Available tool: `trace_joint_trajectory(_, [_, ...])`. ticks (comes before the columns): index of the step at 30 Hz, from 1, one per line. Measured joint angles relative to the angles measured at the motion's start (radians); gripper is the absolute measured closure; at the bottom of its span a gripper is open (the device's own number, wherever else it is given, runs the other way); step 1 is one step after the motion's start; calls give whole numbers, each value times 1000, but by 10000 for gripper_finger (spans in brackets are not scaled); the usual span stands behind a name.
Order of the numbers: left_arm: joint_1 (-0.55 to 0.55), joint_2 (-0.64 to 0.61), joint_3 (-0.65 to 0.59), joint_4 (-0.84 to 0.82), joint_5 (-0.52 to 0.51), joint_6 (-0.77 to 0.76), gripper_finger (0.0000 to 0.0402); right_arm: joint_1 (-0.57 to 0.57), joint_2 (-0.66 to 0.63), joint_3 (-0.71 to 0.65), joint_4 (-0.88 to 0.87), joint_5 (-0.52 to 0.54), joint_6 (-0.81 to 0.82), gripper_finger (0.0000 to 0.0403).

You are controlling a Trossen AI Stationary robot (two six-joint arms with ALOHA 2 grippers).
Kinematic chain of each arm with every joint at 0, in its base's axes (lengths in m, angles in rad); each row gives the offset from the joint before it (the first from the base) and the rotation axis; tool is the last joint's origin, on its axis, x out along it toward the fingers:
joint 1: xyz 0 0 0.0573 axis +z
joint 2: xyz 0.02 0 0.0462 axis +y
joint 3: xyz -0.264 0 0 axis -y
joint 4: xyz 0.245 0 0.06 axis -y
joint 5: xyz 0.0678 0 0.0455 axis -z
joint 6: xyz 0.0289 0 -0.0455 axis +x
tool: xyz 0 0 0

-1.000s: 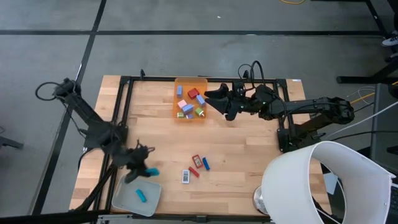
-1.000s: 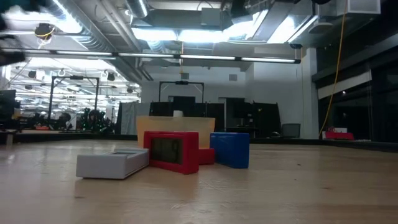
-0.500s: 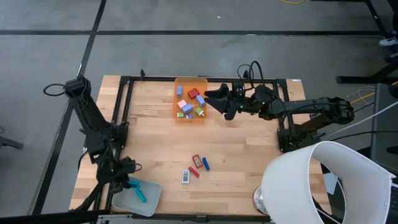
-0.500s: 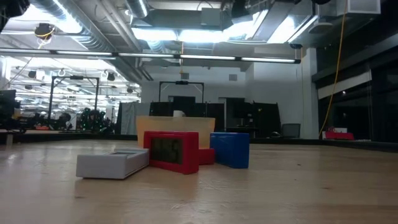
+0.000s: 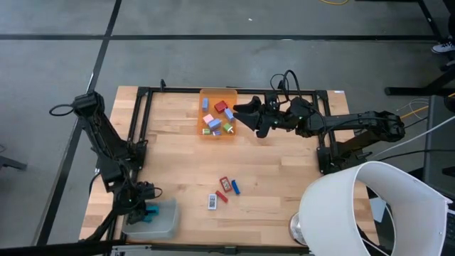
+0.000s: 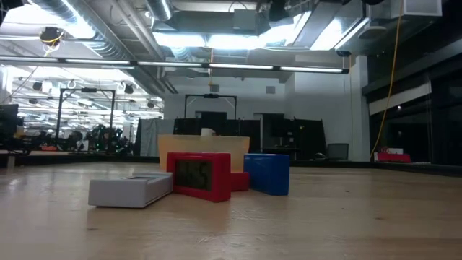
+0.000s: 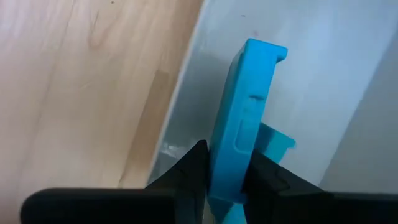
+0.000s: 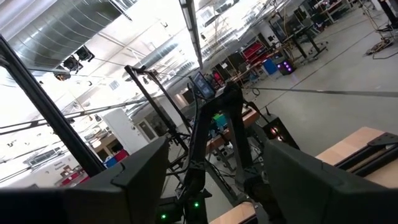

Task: Pick & Place Office items
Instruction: Put the light blue digital clock into the gray bin, then put the bottom red digital clock into the gray bin

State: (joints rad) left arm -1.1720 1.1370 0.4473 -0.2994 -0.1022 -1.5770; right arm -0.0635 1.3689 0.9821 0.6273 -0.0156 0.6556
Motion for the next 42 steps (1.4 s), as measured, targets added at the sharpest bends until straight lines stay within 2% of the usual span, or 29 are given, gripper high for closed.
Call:
trace_joint_trajectory(11, [69,-1,2,13,-2,17,288,0,0,0,1,-4,-1,142])
trace_joint_trajectory(20, [194,0,56,1,-38,229,244,0,0,0,91,-8,17,142])
trace_joint_trajectory(27, [316,0,112,1,-36,453,236,0,0,0,188,-27,15,142])
trace_joint_trajectory(32, [446,0,153,-52,-30,635,239,0,0,0,195,-27,18,142])
trace_joint_trajectory(42, [828,0,231,-35,-16,892,226,0,0,0,195,-57,36,142])
